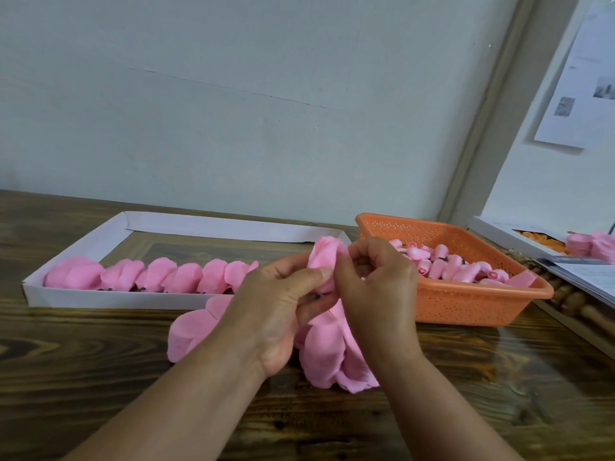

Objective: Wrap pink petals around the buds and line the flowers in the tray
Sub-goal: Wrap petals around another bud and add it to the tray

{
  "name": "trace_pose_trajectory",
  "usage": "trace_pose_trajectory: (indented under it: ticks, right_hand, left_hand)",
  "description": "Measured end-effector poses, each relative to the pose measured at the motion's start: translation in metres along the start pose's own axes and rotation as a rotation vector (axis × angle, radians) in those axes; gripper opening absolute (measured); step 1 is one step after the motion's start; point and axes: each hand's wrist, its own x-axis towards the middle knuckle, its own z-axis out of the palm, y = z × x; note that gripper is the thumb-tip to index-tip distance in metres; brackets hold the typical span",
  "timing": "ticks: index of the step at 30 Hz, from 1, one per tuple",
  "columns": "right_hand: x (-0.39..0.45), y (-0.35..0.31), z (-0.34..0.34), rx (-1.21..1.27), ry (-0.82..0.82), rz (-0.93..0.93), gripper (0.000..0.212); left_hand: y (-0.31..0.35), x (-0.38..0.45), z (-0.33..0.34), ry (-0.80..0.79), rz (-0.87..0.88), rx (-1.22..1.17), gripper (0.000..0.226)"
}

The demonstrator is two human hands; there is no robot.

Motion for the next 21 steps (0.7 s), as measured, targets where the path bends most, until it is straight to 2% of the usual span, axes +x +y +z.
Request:
trace_pose_trajectory:
  ticks: [3,7,15,19,21]
  right_hand:
    - [-0.003,-0.003,0.001,-0.019,0.012,-0.027,0.020]
    - [-0.002,-0.009,-0.002,0.006,-0.063,0.009,0.020]
    - [0.015,-0.018,-0.022,0.193,-0.415,0.127,0.006]
    - [0.036,-0.016,-0.029,0.130,-0.604,0.228,0.043]
    - [0.047,-0.016,-0.034,0.108,-0.704,0.249,0.036]
  left_hand:
    - [0.001,0.000,0.001,-0.013,0.012,-0.003,0.019]
    - [0.000,0.001,0.001,-0.009,0.010,-0.004,0.014]
    - [0.001,0.003,-0.002,0.006,0.006,-0.025,0.016]
    - [-0.001,0.003,-0.002,-0.001,0.011,0.045,0.017]
    - [-0.002,0.002,-0.002,-0.021,0.016,0.095,0.018]
